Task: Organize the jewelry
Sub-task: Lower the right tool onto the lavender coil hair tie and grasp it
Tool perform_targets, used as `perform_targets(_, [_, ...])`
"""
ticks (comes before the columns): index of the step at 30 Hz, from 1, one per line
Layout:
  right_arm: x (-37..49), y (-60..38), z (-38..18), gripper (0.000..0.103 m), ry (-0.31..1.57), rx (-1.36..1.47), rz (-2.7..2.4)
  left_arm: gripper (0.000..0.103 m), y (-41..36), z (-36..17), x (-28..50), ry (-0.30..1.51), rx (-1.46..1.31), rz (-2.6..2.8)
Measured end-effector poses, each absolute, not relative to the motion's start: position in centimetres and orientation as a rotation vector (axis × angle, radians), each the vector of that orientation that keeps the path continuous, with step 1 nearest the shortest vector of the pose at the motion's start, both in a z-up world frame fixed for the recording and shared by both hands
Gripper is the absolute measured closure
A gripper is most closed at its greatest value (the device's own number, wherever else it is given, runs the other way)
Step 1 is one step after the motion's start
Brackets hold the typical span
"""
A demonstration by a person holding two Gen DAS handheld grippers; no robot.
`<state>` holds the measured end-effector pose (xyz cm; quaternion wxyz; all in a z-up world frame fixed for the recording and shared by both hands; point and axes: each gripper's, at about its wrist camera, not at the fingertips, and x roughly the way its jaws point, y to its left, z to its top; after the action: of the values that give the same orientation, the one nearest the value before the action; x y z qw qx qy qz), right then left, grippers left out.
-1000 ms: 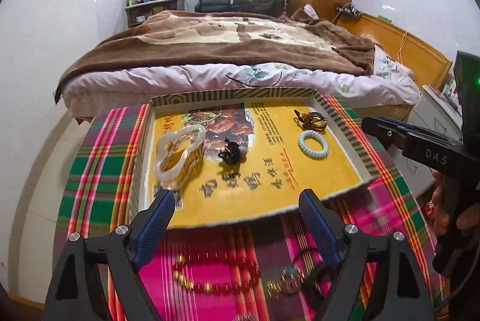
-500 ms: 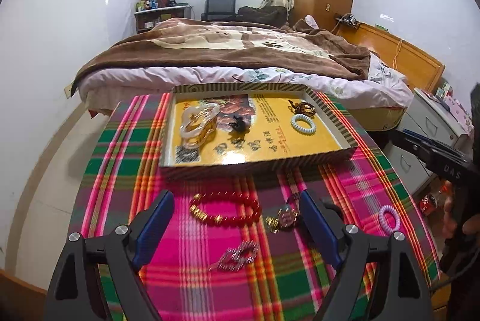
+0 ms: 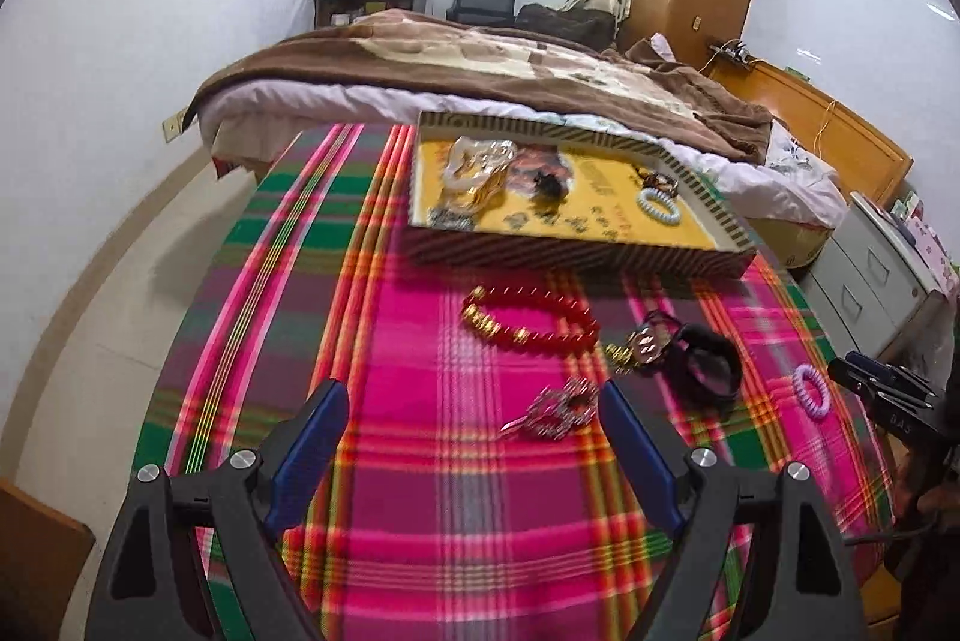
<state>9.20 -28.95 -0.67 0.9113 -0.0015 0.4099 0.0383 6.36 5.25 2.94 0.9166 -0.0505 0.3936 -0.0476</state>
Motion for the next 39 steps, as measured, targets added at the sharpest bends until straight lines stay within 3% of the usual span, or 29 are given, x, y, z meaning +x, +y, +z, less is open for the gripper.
perform_targets(17, [10.2, -28.9, -2.8, 0.059, 0.924, -0.028, 0.046, 0.018, 6.9, 0.8, 6.4, 0.86, -0.135, -0.085])
perform_targets(18, [10.2, -28.8, -2.8, 0.066, 0.924, -0.028, 0.05, 0.018, 6.9, 0.7, 6.5, 0.862, -0.136, -0.089])
perform_targets(19, [10.1, -28.7, -2.7, 0.079, 0.92, -0.033, 0.059, 0.018, 6.8, 0.6, 6.5, 0.865, -0.136, -0.093])
perform_targets(21, [10.2, -28.4, -2.7, 0.092, 0.918, -0.045, 0.066, 0.018, 6.6, 0.4, 6.7, 0.869, -0.136, -0.096])
perform_targets(39, [8.8, -27.9, 0.5, 0.094, 0.783, 0.025, 0.169, 0.018, 4.9, -0.7, 8.1, 0.908, -0.109, -0.138])
